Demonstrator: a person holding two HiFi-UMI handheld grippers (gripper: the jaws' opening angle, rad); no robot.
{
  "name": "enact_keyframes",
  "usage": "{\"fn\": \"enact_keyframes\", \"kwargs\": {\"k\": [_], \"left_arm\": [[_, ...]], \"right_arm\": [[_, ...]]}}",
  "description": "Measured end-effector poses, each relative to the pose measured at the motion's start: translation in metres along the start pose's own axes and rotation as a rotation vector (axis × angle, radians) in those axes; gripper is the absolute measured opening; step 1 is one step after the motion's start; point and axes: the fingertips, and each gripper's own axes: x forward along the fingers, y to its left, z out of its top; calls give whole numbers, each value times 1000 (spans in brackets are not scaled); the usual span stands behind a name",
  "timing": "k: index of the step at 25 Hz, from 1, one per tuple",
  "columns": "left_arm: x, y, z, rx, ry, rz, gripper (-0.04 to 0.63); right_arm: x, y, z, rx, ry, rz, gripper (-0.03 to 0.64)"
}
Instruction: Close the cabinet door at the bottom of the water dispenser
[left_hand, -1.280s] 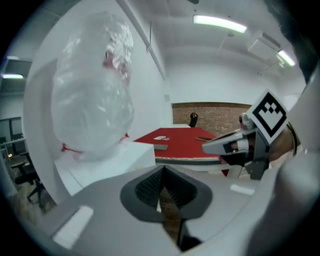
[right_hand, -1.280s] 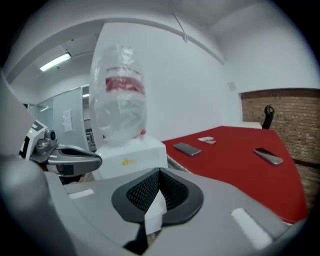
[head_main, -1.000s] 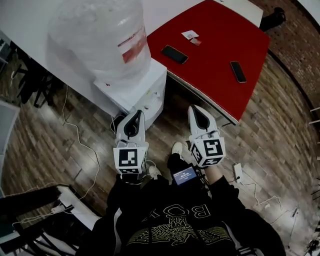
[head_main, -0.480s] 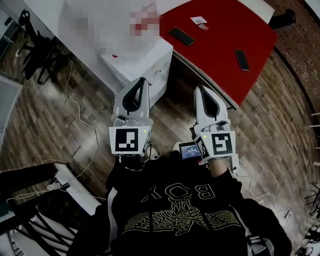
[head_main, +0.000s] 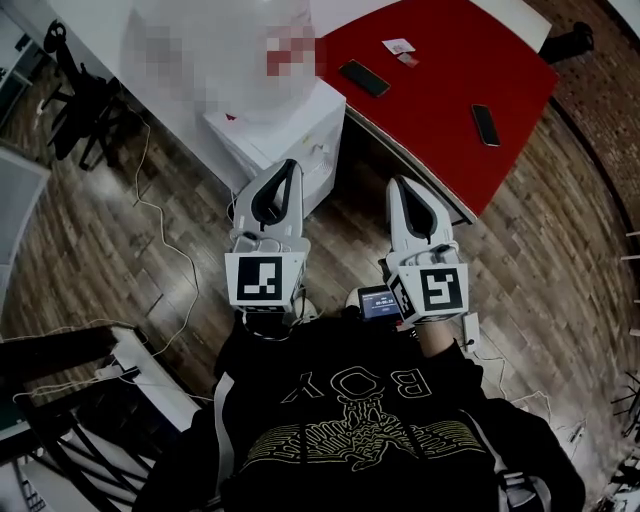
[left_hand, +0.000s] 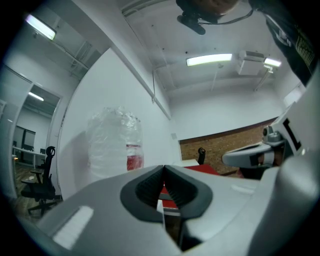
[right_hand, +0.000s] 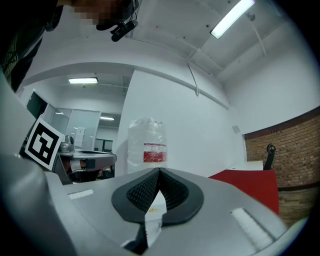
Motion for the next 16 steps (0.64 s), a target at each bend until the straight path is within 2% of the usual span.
{"fn": "enact_keyframes", "kwargs": {"k": [16], "left_arm": [[11,-13,-5,28,14,-10,8]], "right_arm": [[3,-9,-3,-10,7,5,-2]]}}
